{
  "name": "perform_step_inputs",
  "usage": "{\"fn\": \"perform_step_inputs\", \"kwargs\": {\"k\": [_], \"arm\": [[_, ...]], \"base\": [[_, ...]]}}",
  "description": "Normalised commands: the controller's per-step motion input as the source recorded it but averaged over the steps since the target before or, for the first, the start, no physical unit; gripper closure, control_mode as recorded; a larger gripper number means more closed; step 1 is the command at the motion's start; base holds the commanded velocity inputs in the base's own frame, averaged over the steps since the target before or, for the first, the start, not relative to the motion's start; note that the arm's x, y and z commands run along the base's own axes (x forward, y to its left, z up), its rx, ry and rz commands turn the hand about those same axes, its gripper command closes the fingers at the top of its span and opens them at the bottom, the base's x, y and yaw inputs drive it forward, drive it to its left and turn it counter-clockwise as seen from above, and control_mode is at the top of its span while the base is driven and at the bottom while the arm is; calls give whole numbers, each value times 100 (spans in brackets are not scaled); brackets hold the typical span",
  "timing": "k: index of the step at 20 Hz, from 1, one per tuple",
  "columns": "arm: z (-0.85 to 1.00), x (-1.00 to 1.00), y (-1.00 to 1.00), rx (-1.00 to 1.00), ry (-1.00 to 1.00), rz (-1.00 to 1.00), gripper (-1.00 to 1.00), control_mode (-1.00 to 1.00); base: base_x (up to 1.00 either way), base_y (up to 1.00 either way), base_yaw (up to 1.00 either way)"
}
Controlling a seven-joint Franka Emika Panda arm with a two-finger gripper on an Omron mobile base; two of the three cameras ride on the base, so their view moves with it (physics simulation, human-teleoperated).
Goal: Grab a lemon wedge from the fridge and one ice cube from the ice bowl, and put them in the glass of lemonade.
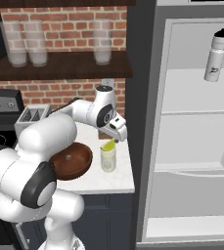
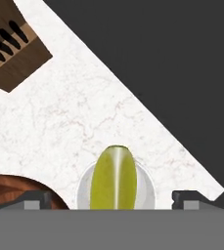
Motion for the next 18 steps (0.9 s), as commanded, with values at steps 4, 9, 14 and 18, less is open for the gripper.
{"fn": "perform_step_inputs", "kwargs": {"k": [4, 9, 14, 18], "arm": [[10, -17, -5, 0, 0, 0, -100, -100], [23, -54, 0, 0, -5, 0, -100, -100], [28, -59, 4, 0, -7, 0, -100, -100], [36, -47, 20, 0, -9, 0, -100, -100]], "base": [[0, 0, 0], [0, 0, 0], [0, 0, 0], [0, 0, 0]]}}
